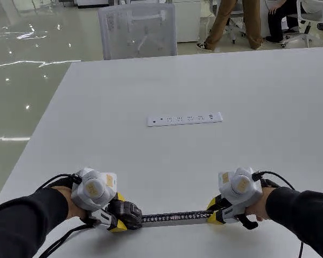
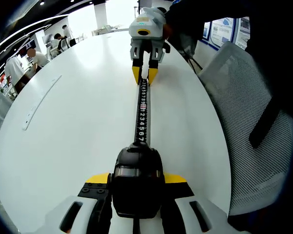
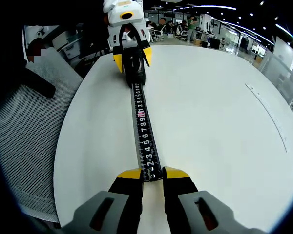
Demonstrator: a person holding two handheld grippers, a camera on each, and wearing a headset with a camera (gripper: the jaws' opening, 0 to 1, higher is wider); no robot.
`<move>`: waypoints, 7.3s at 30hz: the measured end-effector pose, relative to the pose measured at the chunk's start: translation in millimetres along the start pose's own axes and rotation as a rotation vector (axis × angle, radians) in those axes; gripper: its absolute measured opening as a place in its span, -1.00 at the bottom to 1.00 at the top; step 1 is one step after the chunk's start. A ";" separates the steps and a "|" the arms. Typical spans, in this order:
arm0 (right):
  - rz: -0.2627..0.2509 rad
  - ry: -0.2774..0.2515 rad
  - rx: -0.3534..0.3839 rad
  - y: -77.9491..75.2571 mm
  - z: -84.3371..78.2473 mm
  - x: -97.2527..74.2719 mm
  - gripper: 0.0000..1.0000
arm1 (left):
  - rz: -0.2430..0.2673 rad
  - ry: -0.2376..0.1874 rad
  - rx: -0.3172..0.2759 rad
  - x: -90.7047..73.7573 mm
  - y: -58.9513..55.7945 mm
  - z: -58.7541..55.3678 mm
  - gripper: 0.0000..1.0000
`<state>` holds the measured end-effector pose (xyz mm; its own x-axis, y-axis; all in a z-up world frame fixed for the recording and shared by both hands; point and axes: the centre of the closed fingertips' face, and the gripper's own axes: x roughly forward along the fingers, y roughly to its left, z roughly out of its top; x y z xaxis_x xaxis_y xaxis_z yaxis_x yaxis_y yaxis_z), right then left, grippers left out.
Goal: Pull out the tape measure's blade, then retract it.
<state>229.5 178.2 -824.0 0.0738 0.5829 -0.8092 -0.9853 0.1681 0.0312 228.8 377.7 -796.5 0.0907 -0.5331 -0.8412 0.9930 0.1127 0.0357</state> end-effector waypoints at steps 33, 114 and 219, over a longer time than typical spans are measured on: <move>-0.021 0.014 0.017 -4.5 -28.4 -20.1 -0.77 | -0.003 0.001 -0.008 0.4 0.1 -0.5 -0.32; -0.329 -0.166 0.204 -11.2 -27.9 -87.0 0.22 | 0.306 -0.308 -0.623 -66.3 21.0 -28.0 1.00; -0.551 -0.279 0.428 87.6 -109.5 -162.2 1.00 | 0.540 -0.486 -0.730 -118.6 -55.3 -67.1 1.00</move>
<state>114.3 11.3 -754.2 0.6318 0.4955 -0.5962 -0.6526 0.7549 -0.0642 158.1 491.0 -734.9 0.6933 -0.5235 -0.4952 0.5372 0.8335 -0.1291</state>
